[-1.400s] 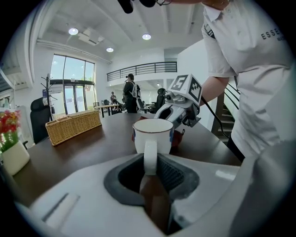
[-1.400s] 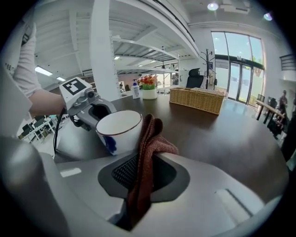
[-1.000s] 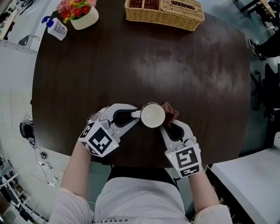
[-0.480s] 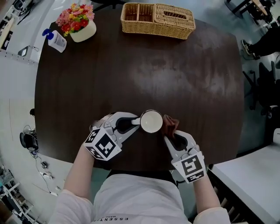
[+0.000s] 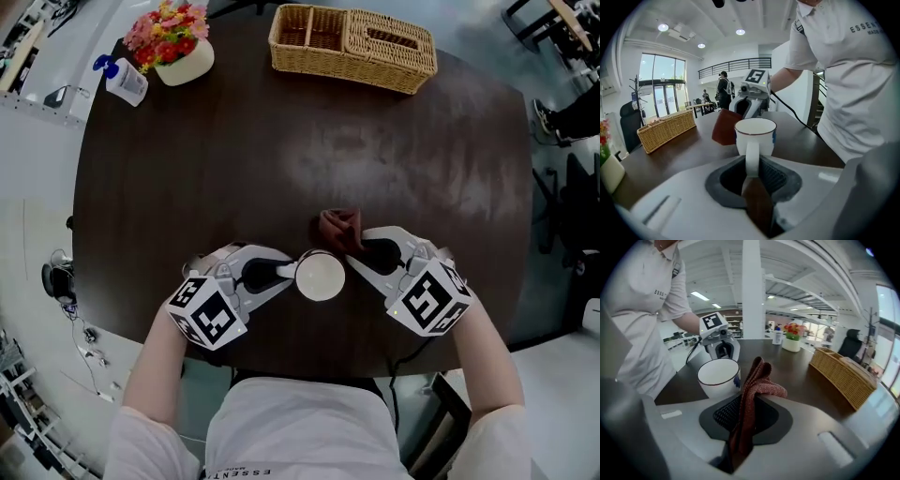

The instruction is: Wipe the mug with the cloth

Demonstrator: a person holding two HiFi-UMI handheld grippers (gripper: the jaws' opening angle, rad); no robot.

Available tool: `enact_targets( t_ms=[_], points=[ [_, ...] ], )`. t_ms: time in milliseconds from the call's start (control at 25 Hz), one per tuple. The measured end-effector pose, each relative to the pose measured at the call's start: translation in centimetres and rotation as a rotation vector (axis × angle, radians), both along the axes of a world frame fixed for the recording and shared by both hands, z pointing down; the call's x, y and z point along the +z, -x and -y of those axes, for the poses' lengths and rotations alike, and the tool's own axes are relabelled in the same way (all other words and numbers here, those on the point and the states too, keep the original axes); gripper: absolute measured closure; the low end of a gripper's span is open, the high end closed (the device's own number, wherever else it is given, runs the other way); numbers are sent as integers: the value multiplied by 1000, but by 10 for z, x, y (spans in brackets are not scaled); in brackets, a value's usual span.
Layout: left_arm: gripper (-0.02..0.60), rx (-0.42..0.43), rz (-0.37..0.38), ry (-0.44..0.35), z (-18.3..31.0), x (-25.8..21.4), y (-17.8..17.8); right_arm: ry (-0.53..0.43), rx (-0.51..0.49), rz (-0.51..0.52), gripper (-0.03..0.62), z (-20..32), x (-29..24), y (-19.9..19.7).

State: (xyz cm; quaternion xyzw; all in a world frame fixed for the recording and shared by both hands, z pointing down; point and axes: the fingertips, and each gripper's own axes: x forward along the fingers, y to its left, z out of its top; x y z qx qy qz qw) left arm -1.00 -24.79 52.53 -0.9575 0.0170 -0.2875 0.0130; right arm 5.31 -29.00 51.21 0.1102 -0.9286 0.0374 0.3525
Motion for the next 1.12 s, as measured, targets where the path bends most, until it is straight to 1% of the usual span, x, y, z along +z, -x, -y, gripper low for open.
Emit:
enact_targets(
  t_ms=[120, 240, 320, 440, 560, 640, 720, 920, 1120],
  points=[
    [505, 14, 9, 8, 3, 1, 0, 13, -202, -2, 513, 4, 3, 16],
    [505, 13, 28, 23, 9, 4, 2, 16, -364, -15, 513, 8, 10, 29],
    [505, -1, 47, 27, 13, 5, 3, 1, -469, -40, 514, 10, 15, 36],
    [505, -46, 62, 48, 16, 7, 3, -59, -613, -93, 514, 10, 20, 43],
    [505, -121, 49, 85, 21, 7, 4, -123, -746, -143, 514, 6, 23, 48],
    [505, -169, 44, 92, 26, 7, 6, -140, -807, -166, 514, 1, 25, 48],
    [505, -192, 46, 94, 29, 7, 7, -131, -813, -162, 514, -3, 26, 46],
    [505, -232, 47, 106, 28, 7, 8, -95, -731, -115, 514, -8, 23, 32],
    [505, -292, 42, 129, 31, 7, 10, -83, -679, -116, 513, -18, 23, 14]
  ],
)
